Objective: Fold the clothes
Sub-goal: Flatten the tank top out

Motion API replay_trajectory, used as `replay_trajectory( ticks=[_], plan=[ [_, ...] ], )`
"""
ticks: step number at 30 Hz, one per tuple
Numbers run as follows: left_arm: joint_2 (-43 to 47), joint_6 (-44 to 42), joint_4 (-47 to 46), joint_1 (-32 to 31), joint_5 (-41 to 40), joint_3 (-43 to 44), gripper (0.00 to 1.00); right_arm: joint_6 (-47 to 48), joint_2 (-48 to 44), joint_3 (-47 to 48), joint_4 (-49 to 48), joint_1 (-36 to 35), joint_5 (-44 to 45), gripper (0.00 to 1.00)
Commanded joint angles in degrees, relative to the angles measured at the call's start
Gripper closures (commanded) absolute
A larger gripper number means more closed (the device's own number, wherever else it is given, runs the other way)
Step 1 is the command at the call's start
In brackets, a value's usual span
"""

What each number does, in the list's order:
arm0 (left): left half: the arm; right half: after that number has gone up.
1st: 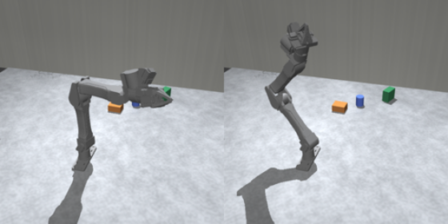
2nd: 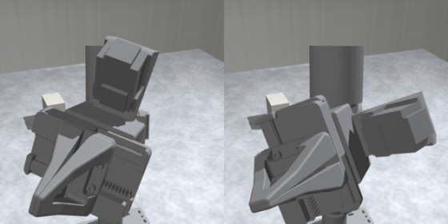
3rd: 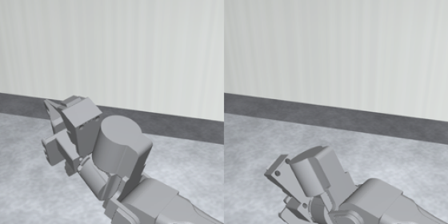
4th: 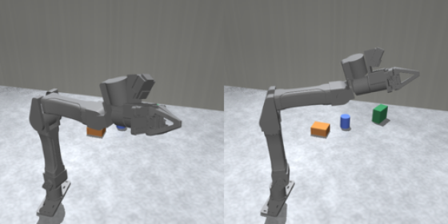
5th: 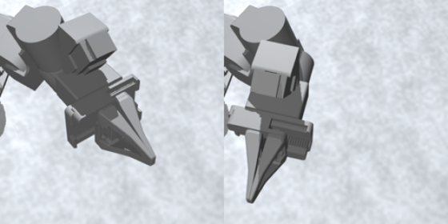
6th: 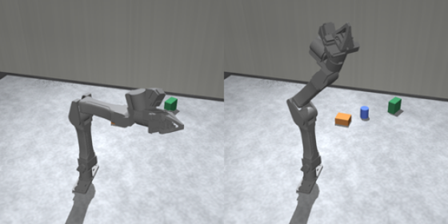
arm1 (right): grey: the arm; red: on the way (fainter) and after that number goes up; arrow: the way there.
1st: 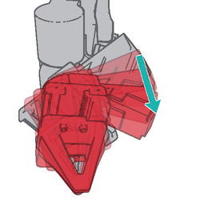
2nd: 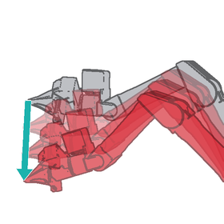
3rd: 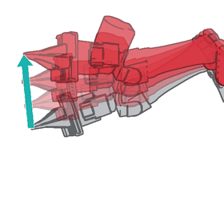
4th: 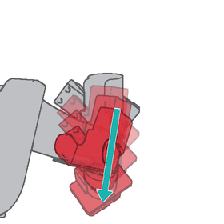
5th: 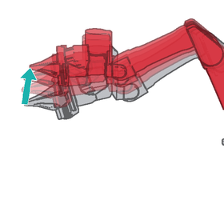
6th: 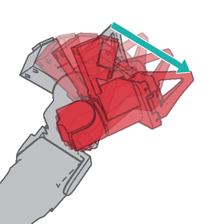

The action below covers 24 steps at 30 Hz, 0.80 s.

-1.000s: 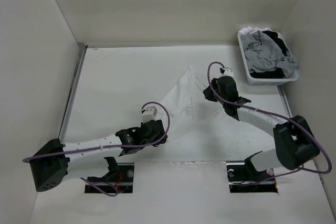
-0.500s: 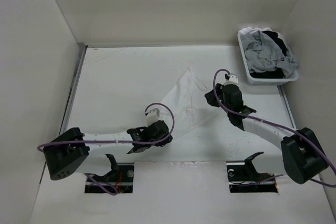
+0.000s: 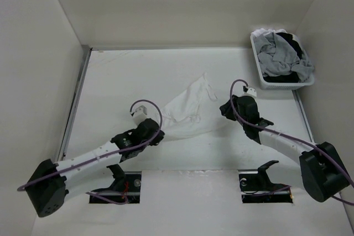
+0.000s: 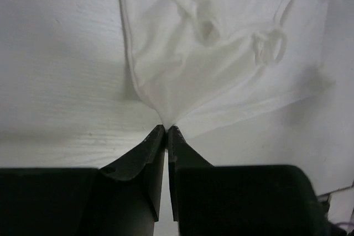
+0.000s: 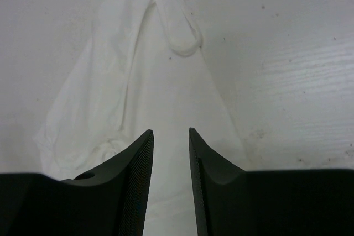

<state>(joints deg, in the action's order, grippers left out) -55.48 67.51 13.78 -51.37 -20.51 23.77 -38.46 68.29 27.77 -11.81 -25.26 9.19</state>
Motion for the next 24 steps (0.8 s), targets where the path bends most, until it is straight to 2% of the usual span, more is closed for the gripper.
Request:
replay_trajectory(
  ticks=[1, 5, 11, 24],
  plan=[
    [6.16, -5.27, 5.2, 5.61, -1.91, -2.06, 0.95, -4.51, -2.81, -1.49, 5.03, -1.76, 1.97, 0.63],
    [9.86, -8.09, 6.43, 11.33, 0.47, -3.99, 0.94, -7.94, -5.1, -1.84, 12.93, -6.41, 5.74, 0.55],
    [11.63, -9.67, 4.15, 14.86, 4.86, -7.33, 0.94, -11.98, -4.14, -1.92, 19.11, -12.05, 7.07, 0.55],
    [12.5, -10.64, 2.57, 14.86, 6.45, -8.39, 0.93, -15.33, -1.32, -4.48, 14.1, -12.84, 2.85, 0.73]
  ],
)
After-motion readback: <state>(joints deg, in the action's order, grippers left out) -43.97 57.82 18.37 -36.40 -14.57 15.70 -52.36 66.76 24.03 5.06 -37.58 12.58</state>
